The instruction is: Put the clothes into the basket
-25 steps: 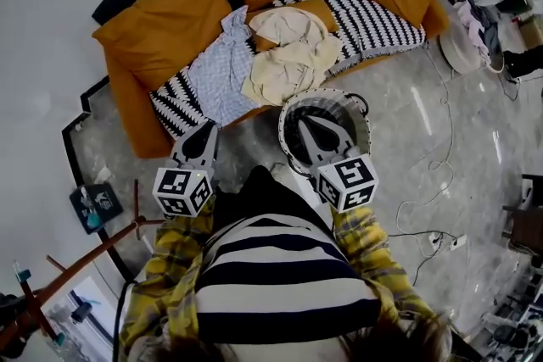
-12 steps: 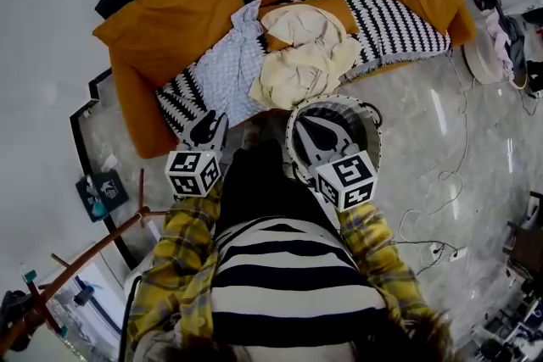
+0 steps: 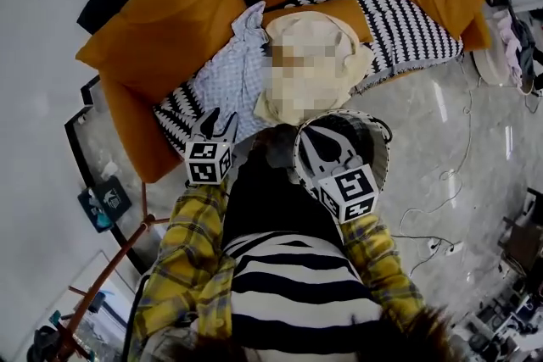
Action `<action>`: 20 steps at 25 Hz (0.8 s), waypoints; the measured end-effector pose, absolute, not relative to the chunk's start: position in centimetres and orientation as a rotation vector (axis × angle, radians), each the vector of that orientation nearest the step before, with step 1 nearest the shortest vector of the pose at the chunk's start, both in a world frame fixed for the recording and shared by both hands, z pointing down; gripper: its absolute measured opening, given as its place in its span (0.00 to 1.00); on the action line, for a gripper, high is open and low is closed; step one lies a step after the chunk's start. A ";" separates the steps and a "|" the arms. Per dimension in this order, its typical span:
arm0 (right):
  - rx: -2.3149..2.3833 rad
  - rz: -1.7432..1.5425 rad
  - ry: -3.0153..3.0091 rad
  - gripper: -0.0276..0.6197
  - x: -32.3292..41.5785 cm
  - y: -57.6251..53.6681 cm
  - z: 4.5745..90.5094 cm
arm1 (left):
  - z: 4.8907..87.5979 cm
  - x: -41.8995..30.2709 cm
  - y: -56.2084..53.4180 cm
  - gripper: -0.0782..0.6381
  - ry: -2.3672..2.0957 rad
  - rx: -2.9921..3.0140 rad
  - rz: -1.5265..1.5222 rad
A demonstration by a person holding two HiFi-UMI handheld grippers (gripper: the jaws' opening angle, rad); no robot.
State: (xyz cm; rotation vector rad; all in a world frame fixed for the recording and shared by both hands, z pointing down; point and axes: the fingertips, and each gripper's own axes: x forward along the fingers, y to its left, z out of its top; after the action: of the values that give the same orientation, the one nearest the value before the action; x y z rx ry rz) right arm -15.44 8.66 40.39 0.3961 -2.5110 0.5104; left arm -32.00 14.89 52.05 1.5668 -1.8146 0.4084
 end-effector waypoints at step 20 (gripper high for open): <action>0.254 0.608 -2.270 0.09 -22.6 6.8 50.2 | 70.5 -35.9 11.7 0.52 -1.405 1.388 0.627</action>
State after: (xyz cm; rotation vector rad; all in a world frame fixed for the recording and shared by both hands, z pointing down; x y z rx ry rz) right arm -22.57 6.82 50.19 0.2539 -2.2701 0.6078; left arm -35.95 11.72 70.53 1.3879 -1.4054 0.6275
